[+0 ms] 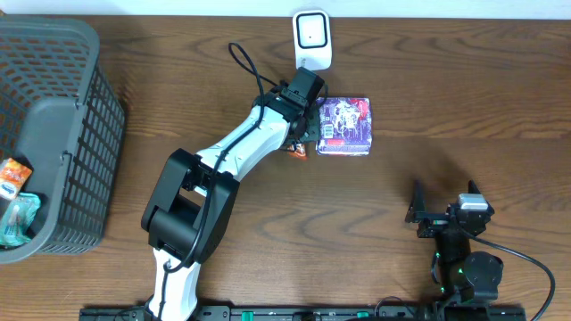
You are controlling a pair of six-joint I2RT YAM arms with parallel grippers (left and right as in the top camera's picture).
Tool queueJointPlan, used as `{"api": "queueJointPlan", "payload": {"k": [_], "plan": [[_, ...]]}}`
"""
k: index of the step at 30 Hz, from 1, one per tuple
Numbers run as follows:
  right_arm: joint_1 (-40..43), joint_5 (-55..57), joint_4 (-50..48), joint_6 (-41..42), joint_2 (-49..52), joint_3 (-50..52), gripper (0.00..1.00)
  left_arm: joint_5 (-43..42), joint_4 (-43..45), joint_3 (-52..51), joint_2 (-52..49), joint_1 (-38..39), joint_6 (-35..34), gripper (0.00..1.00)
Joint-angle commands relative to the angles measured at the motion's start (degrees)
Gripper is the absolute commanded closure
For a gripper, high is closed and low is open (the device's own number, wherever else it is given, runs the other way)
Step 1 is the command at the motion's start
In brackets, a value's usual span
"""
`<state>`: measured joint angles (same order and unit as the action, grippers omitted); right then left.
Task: Scan the item barcode
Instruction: 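Carry the wafer bar to the scanner, then release the wafer bar beside the purple box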
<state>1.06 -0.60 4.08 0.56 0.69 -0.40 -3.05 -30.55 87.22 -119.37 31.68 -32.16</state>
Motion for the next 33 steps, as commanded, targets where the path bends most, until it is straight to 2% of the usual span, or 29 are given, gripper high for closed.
{"api": "queueJointPlan", "payload": {"k": [1,13,14,16,22,26,29,33], "plan": [[0.3,-0.2,0.2,-0.8,-0.3,0.1,0.01,5.0,0.3,-0.1,-0.3,0.2,-5.2,0.93],[0.3,-0.2,0.2,-0.8,-0.3,0.1,0.01,5.1,2.0,-0.1,-0.5,4.7,-5.6,0.88],[0.3,-0.2,0.2,-0.8,-0.3,0.1,0.01,5.3,2.0,-0.1,-0.5,4.9,-5.6,0.86],[0.3,-0.2,0.2,-0.8,-0.3,0.1,0.01,5.3,2.2,-0.1,-0.5,4.9,-5.6,0.68],[0.3,-0.2,0.2,-0.8,-0.3,0.1,0.01,5.0,2.2,0.0,-0.3,4.9,-5.6,0.65],[0.3,-0.2,0.2,-0.8,-0.3,0.1,0.01,3.6,2.1,1.6,2.7,4.6,0.9,0.65],[0.3,-0.2,0.2,-0.8,-0.3,0.1,0.01,3.7,2.4,2.4,9.7,3.5,5.6,0.64],[0.3,-0.2,0.2,-0.9,-0.3,0.1,0.01,4.8,2.3,2.4,19.1,-0.3,14.5,0.55]]}}
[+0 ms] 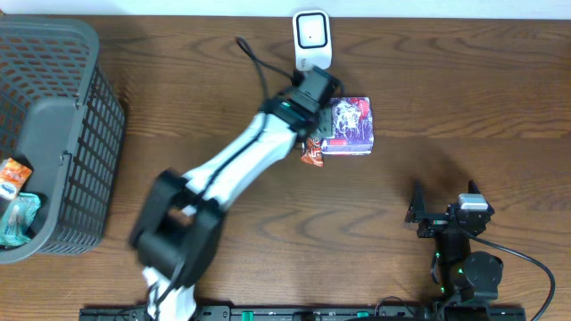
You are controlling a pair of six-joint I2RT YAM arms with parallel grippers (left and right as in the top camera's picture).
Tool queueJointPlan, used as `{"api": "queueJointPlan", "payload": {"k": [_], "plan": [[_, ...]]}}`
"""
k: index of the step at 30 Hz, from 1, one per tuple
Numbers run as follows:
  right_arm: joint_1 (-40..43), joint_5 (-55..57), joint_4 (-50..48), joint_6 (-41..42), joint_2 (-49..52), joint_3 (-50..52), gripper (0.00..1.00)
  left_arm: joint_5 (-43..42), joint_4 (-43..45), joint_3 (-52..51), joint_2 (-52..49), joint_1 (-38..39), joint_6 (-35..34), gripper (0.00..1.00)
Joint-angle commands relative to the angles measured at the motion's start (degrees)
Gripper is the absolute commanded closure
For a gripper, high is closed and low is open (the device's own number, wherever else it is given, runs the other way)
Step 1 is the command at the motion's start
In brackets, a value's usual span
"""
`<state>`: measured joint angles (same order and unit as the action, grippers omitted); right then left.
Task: Scan the item barcode
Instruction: 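Release the wafer bar beside the purple box, then reach the left gripper into the basket and grasp the green pouch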
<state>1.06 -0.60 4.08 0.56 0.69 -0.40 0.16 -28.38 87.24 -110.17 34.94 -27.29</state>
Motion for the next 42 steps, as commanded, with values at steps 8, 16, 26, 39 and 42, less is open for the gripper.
{"api": "queueJointPlan", "payload": {"k": [8,16,26,39,42], "plan": [[0.3,-0.2,0.2,-0.9,-0.3,0.1,0.01,20.4,-0.4,2.4,21.0,-20.5,15.1,0.45],[0.3,-0.2,0.2,-0.9,-0.3,0.1,0.01,22.1,-0.2,2.4,23.4,-45.9,18.8,0.45],[0.3,-0.2,0.2,-0.8,-0.3,0.1,0.01,22.0,-9.5,1.1,22.9,-64.8,18.7,0.39],[0.3,-0.2,0.2,-0.9,-0.3,0.1,0.01,22.0,-16.4,-2.4,14.3,-77.2,21.3,0.02],[0.3,-0.2,0.2,-0.8,-0.3,0.1,0.01,22.0,-16.4,-2.4,13.9,-78.8,21.3,0.02]]}}
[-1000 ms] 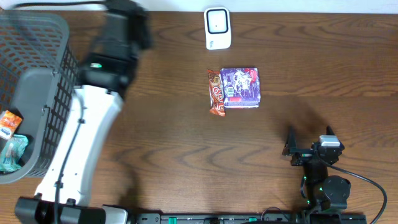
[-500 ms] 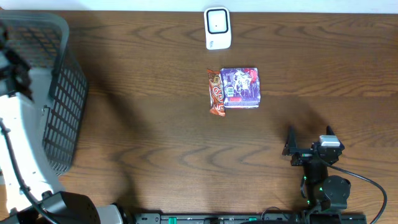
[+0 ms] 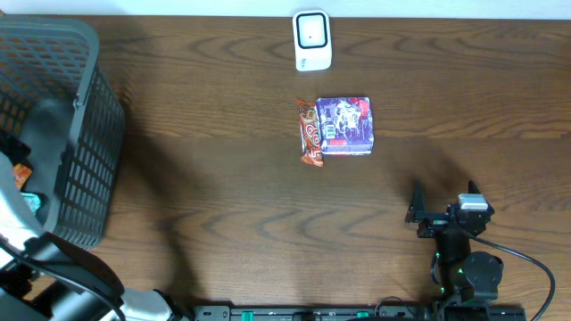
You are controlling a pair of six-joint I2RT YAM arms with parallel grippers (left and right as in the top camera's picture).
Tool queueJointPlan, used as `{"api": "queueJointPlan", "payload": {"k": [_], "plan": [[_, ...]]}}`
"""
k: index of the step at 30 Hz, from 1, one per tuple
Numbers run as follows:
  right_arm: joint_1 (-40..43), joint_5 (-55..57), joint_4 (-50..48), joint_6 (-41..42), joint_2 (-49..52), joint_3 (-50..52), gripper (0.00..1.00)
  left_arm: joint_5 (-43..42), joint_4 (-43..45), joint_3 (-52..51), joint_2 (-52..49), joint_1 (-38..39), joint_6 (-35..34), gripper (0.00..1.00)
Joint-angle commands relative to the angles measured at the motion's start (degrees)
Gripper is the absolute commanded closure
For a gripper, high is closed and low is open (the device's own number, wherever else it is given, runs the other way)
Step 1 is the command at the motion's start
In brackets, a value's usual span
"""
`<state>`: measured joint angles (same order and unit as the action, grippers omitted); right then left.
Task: Scan the item barcode
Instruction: 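Reach the left gripper into the basket and grasp the green pouch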
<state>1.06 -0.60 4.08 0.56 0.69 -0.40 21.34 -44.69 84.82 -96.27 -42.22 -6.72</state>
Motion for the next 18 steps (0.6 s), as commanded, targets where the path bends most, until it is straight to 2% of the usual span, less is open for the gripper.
{"api": "queueJointPlan", "payload": {"k": [1,5,9,18], "plan": [[0.3,-0.2,0.2,-0.8,-0.3,0.1,0.01,0.8,-0.1,0.0,0.0,-2.1,0.7,0.02],[0.3,-0.2,0.2,-0.9,-0.3,0.1,0.01,0.8,-1.8,-0.2,-0.1,-3.4,5.1,0.0],[0.3,-0.2,0.2,-0.8,-0.3,0.1,0.01,0.8,-2.3,-2.0,-0.9,-4.1,12.1,0.06],[0.3,-0.2,0.2,-0.8,-0.3,0.1,0.01,0.1,-1.8,-7.8,-6.6,-4.1,13.8,0.08]]}}
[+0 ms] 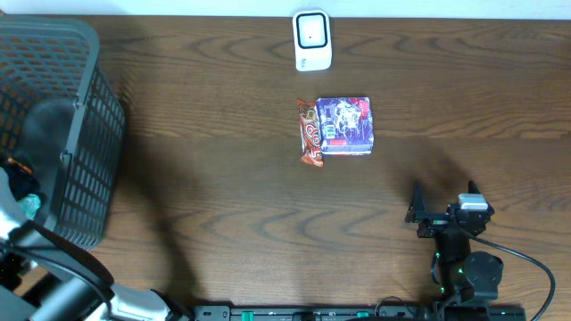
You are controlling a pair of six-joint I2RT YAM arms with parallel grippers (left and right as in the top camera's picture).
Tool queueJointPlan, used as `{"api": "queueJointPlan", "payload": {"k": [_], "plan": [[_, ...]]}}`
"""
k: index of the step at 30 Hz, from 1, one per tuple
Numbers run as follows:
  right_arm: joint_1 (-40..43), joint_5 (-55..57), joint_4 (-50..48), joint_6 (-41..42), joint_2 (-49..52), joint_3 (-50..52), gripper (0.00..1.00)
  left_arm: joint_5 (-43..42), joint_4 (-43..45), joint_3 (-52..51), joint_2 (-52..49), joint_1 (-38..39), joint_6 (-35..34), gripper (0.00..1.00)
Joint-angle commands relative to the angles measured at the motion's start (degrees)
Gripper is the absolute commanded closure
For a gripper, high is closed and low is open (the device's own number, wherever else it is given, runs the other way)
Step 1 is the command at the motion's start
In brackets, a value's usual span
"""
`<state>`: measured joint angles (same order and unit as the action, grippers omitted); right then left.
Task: Scan the item barcode
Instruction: 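Reach the left gripper into the basket and grasp the green pouch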
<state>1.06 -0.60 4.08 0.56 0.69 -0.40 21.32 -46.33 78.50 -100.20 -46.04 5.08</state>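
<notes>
The white barcode scanner (312, 40) stands at the table's far edge. In front of it lie an orange-red snack packet (310, 134) and, touching its right side, a purple box (345, 126); nothing holds either. My left arm (49, 263) reaches from the front edge into the grey basket (85, 134) at the left. Its gripper end sits at the frame's left border and the fingers cannot be made out. My right gripper (443, 198) rests open and empty at the front right.
Inside the basket, an orange item (20, 166) and a teal item (32, 204) show beside the arm. The basket's tall mesh wall stands between the arm and the middle of the table.
The left arm has shifted slightly inside the basket and covers more of the orange item there. The packet, the box, the scanner and the right arm have not moved.
My left gripper was at the packet and box just below the scanner. A second later it was still there, with the packet lying a little farther out beside the box. Then the arm was over at the basket, both items left on the table, and it stays there.
</notes>
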Motion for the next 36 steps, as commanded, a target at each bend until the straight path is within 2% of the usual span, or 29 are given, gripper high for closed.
{"api": "queueJointPlan", "payload": {"k": [1,13,16,18,21,22,23,24,25,26,27,30,32,36], "plan": [[0.3,-0.2,0.2,-0.8,-0.3,0.1,0.01,0.2,-0.1,-1.8,-3.5,-0.3,2.0,0.08],[0.3,-0.2,0.2,-0.8,-0.3,0.1,0.01,-0.1,2.9,-2.1,-10.0,-0.3,2.1,0.08],[0.3,-0.2,0.2,-0.8,-0.3,0.1,0.01,-6.6,3.8,-2.1,-11.4,-0.3,4.5,0.08],[0.3,-0.2,0.2,-0.8,-0.3,0.1,0.01,-9.4,4.0,-2.2,-12.1,-0.3,5.4,0.12],[0.3,-0.2,0.2,-0.8,-0.3,0.1,0.01,-9.4,3.8,-2.2,-12.9,-0.3,5.4,0.19],[0.3,-0.2,0.2,-0.8,-0.3,0.1,0.01,-9.4,3.8,-2.2,-12.9,-0.3,5.4,0.27],[0.3,-0.2,0.2,-0.9,-0.3,0.1,0.01,-9.4,3.7,-2.2,-12.9,-0.3,5.4,0.38],[0.3,-0.2,0.2,-0.8,-0.3,0.1,0.01,-9.4,3.7,-2.2,-12.9,-0.3,5.4,0.6],[0.3,-0.2,0.2,-0.8,-0.3,0.1,0.01,-9.4,3.4,-2.2,-12.9,-0.3,5.4,0.77],[0.3,-0.2,0.2,-0.8,-0.3,0.1,0.0,-9.4,3.1,-2.2,-12.9,-0.3,5.4,0.89],[0.3,-0.2,0.2,-0.8,-0.3,0.1,0.01,-9.4,2.9,-2.2,-12.9,-0.3,5.4,0.92],[0.3,-0.2,0.2,-0.8,-0.3,0.1,0.01,-10.1,1.6,-2.2,-12.9,-0.2,5.4,0.93],[0.3,-0.2,0.2,-0.9,-0.3,0.1,0.01,-13.9,1.1,-2.1,-12.5,0.0,5.0,0.93],[0.3,-0.2,0.2,-0.9,-0.3,0.1,0.01,-28.5,1.0,-0.5,-10.5,0.9,1.0,0.92]]}}
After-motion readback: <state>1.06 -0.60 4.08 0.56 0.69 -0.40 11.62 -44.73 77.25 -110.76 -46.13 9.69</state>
